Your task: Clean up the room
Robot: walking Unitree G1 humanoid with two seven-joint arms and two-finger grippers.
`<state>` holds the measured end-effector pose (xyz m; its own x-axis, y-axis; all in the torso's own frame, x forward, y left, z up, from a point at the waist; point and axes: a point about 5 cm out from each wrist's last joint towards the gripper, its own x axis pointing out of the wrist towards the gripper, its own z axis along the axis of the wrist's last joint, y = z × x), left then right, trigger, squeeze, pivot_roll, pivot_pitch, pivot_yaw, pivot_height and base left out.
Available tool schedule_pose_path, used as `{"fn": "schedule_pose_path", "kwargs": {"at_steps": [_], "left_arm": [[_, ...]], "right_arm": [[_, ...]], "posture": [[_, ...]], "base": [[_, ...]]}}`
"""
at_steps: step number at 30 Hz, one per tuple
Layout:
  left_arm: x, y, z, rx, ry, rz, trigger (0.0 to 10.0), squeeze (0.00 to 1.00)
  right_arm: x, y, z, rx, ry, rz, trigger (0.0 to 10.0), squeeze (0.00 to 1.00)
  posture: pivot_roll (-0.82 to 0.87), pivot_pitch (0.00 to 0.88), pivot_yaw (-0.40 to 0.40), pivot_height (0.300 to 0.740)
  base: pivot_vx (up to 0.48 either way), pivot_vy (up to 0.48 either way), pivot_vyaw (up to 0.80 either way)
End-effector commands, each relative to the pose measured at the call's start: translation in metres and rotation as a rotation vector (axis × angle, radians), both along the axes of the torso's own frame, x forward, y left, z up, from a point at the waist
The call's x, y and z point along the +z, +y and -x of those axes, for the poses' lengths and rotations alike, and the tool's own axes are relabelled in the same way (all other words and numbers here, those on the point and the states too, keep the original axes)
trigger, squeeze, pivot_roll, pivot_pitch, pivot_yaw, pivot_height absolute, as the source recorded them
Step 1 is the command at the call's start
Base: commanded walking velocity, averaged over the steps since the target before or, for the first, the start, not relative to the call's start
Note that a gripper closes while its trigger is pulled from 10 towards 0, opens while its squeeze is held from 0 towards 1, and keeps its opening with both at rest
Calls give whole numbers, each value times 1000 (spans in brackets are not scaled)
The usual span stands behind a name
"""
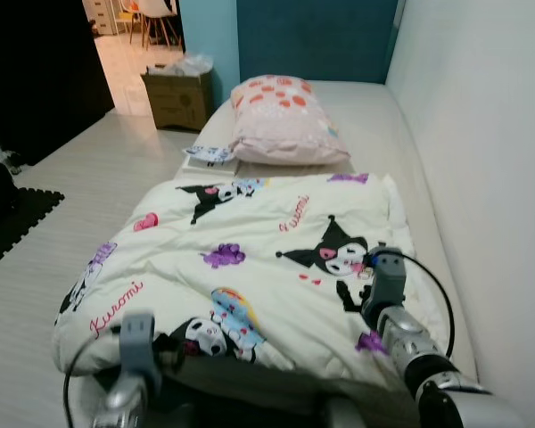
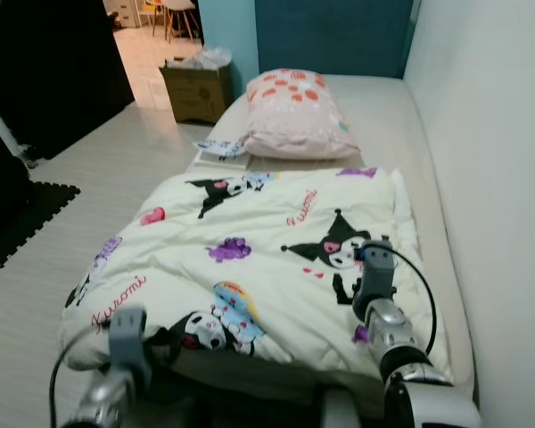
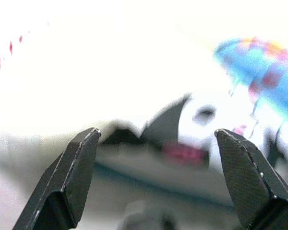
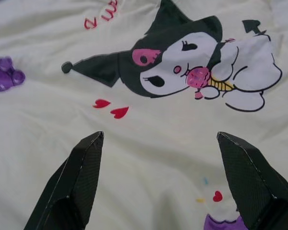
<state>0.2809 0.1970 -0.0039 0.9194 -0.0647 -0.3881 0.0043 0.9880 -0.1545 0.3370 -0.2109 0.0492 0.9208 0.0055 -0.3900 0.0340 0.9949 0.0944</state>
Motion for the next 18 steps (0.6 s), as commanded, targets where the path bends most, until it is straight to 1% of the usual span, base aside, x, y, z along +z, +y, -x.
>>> {"fn": "schedule_pose_path", "kwargs": {"at_steps": [1,2,3,4,5,6,7,10,11,14,15,16,17,18], "left_arm": [[29,3,-19,-40,-162,13,10000,0],[29,3,-19,-40,-162,13,10000,0],[52,-1,-32,-96,-279,5,10000,0],[75,-6,-41,-150,-380,-14,10000,0],[89,-9,-45,-183,-438,-27,10000,0],[100,-11,-45,-206,-481,-41,10000,0],[105,-13,-43,-218,-507,-41,10000,0],[109,-16,-39,-229,-526,-35,10000,0],[107,-18,-33,-248,-523,-46,10000,0],[105,-19,-30,-262,-520,-56,10000,0],[103,-20,-22,-271,-510,-61,10000,0],[96,-22,-6,-284,-482,-59,10000,0],[97,-22,1,-291,-472,-59,10000,0],[97,-22,1,-291,-472,-59,10000,0]], "right_arm": [[17,-2,-11,-11,-67,-33,10000,0],[17,-2,-11,-11,-67,-33,10000,0],[25,-6,-15,-22,-91,-36,10000,0],[33,-11,-19,-40,-110,-38,10000,0],[38,-15,-22,-52,-120,-38,10000,0],[42,-18,-24,-62,-128,-26,10000,0],[46,-22,-25,-72,-132,-11,10000,0],[49,-26,-26,-82,-134,6,10000,0],[53,-28,-27,-89,-138,12,10000,0],[55,-30,-28,-94,-140,15,10000,0],[59,-32,-30,-96,-144,29,10000,0],[66,-37,-33,-99,-150,72,10000,0],[69,-39,-34,-100,-154,85,10000,0],[69,-39,-34,-100,-154,85,10000,0]], "posture": [[-32,24,12,555],[-32,24,12,555],[-11,49,15,550],[9,82,24,545],[9,82,24,540],[33,127,33,535],[42,147,37,530],[42,147,37,520],[64,179,41,515],[64,179,41,510],[82,215,47,505],[102,257,54,495],[109,266,57,490],[109,266,57,490]], "base": [[0,0,0],[0,0,0],[0,0,0],[0,0,0],[0,0,0],[0,0,0],[0,0,0],[0,0,0],[0,0,0],[0,0,0],[0,0,0],[0,0,0],[0,0,0],[0,0,0]]}}
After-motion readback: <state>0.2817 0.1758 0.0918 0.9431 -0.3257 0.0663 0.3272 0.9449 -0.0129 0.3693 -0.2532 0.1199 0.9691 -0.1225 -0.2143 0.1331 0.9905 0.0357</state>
